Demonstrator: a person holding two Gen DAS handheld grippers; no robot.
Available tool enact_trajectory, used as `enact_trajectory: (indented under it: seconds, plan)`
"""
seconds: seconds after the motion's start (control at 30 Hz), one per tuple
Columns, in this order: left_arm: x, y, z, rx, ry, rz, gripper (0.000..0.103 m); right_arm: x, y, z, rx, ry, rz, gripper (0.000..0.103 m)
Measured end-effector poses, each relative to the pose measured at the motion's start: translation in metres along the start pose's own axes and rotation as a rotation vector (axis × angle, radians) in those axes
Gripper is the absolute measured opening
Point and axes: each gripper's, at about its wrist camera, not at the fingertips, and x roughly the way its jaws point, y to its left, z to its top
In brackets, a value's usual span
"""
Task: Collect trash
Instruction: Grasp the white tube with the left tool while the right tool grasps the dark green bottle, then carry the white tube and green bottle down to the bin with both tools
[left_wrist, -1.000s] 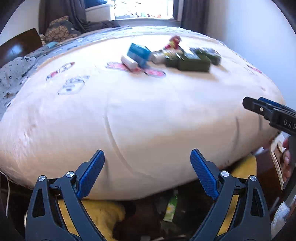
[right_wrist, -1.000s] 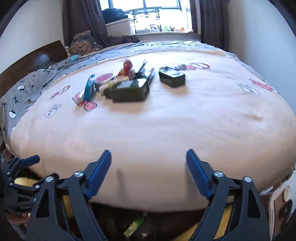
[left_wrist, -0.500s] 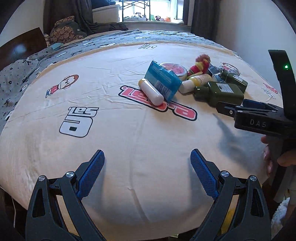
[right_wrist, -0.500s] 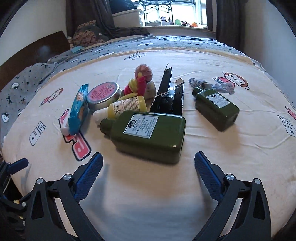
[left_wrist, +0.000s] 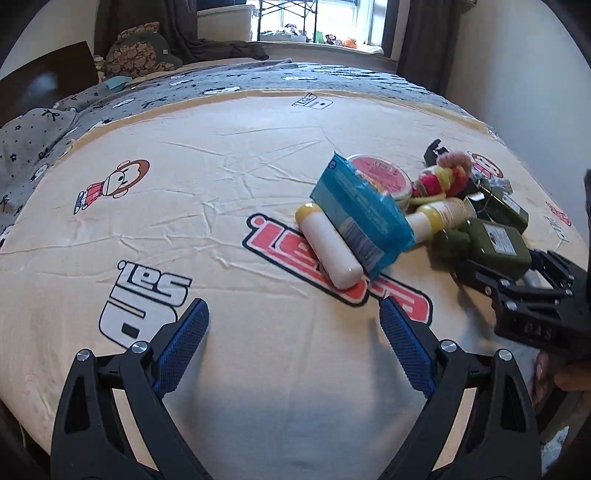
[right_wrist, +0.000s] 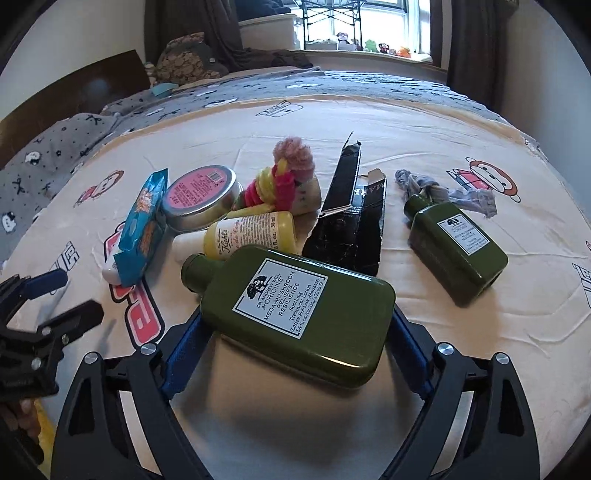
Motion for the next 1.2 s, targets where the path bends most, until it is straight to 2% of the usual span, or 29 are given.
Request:
enact_trajectory:
  seconds: [0.17,0.43,0.5,0.53,0.57,0.6,0.73,0.93,1.2]
  plan:
    - [0.01,-0.004,0.019,0.0,-0.017,0.03,0.085,-0.015,-0.004,-0.014,0.006,-0.012,0.018,0.09]
    - [0.042,-0.008,0.035,-0.001,0.018,0.079,0.059,-0.036,-0.015,-0.03,0.046,-0.038,0.032,0.09]
    - [0.044,-0.01,0.038,0.006,0.018,0.071,0.04,-0.038,-0.017,-0.033,0.047,-0.038,0.026,0.09]
    - [0.043,-0.011,0.039,0.005,0.021,0.062,0.034,-0.04,-0.018,-0.035,0.048,-0.038,0.027,0.09]
    - [0.042,-0.012,0.039,0.007,0.024,0.057,0.022,-0.042,-0.019,-0.037,0.05,-0.039,0.027,0.09]
    - [0.041,-0.012,0.039,0.008,0.025,0.059,0.018,-0.044,-0.02,-0.039,0.054,-0.041,0.027,0.09]
    - [0.03,-0.014,0.027,0.022,0.019,0.048,0.018,-0.056,-0.022,-0.047,0.064,-0.055,0.03,0.09]
    - [-0.003,-0.023,-0.01,0.068,0.003,0.022,0.018,-0.076,-0.021,-0.068,0.042,-0.062,0.022,0.09]
    - [-0.067,-0.04,-0.07,0.102,-0.029,-0.065,0.018,-0.113,-0.014,-0.103,0.014,-0.075,0.022,0.089]
